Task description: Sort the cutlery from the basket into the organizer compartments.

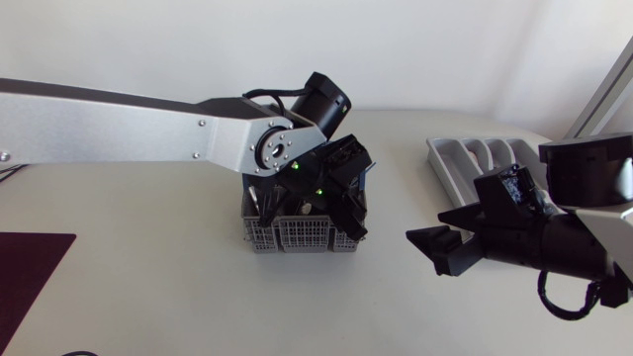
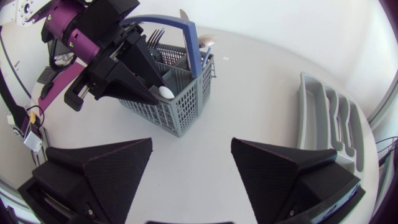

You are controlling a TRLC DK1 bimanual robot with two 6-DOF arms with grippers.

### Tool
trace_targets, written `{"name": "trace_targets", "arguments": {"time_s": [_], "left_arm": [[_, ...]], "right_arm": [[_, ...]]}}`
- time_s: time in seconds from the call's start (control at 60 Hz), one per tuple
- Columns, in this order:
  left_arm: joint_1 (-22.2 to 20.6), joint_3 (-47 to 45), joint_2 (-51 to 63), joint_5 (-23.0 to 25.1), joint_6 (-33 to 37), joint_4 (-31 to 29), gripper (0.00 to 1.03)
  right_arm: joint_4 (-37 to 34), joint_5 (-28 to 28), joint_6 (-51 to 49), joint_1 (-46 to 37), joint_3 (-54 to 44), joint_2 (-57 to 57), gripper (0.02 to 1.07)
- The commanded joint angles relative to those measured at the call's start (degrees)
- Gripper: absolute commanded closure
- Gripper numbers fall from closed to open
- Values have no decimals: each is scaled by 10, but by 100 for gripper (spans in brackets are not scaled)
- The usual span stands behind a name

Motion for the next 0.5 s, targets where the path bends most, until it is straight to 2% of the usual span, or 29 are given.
{"name": "trace_targets", "arguments": {"time_s": [0.0,0.233,0.483], "left_arm": [[-5,3,11,-7,15,13,60],[-5,-23,9,-12,31,53,62],[-2,-25,16,-11,32,62,77]], "right_arm": [[-4,-5,-7,-5,-14,-3,16],[-4,-11,-11,-12,-17,-8,16],[-2,-20,-18,-18,-21,-9,16]]}}
